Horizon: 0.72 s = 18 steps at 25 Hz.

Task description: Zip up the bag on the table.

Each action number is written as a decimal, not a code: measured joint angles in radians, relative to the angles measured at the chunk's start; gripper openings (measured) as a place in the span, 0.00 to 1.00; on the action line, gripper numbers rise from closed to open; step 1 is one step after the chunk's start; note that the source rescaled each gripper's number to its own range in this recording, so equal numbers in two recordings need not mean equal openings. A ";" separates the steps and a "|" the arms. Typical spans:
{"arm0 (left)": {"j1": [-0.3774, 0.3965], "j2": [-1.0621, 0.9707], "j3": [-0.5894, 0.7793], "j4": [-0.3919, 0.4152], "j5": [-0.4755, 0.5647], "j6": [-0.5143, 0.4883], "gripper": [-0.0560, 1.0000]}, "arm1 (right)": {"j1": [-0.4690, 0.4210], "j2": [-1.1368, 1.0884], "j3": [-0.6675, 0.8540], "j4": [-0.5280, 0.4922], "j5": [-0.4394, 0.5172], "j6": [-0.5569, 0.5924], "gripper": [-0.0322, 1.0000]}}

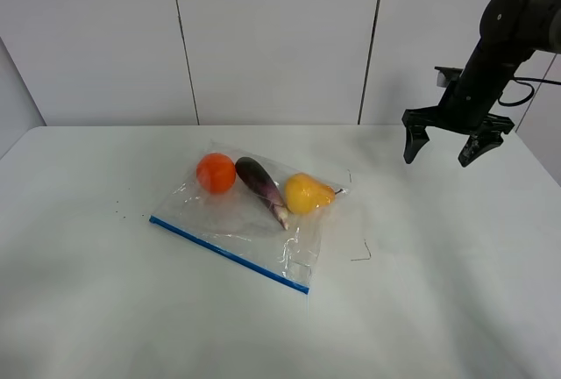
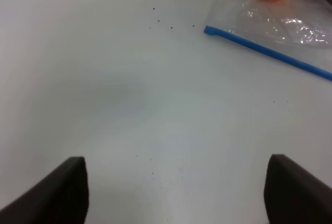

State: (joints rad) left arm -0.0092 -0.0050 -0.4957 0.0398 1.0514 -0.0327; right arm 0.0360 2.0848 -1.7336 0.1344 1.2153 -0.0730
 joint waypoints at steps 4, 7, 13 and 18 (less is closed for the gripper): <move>0.000 0.000 0.000 0.000 0.000 0.000 0.91 | 0.000 -0.062 0.054 -0.001 -0.001 0.002 1.00; 0.000 0.000 0.000 -0.004 0.000 0.009 0.91 | 0.000 -0.147 0.128 -0.004 -0.001 -0.006 1.00; 0.000 0.000 0.000 -0.024 0.000 0.039 0.91 | 0.000 -0.381 0.335 -0.004 -0.001 -0.012 1.00; 0.000 0.000 0.000 -0.025 0.000 0.041 0.91 | 0.000 -0.669 0.597 -0.006 0.000 -0.012 1.00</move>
State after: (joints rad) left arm -0.0092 -0.0050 -0.4957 0.0151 1.0514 0.0084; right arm 0.0360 1.4154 -1.1362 0.1282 1.2153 -0.0853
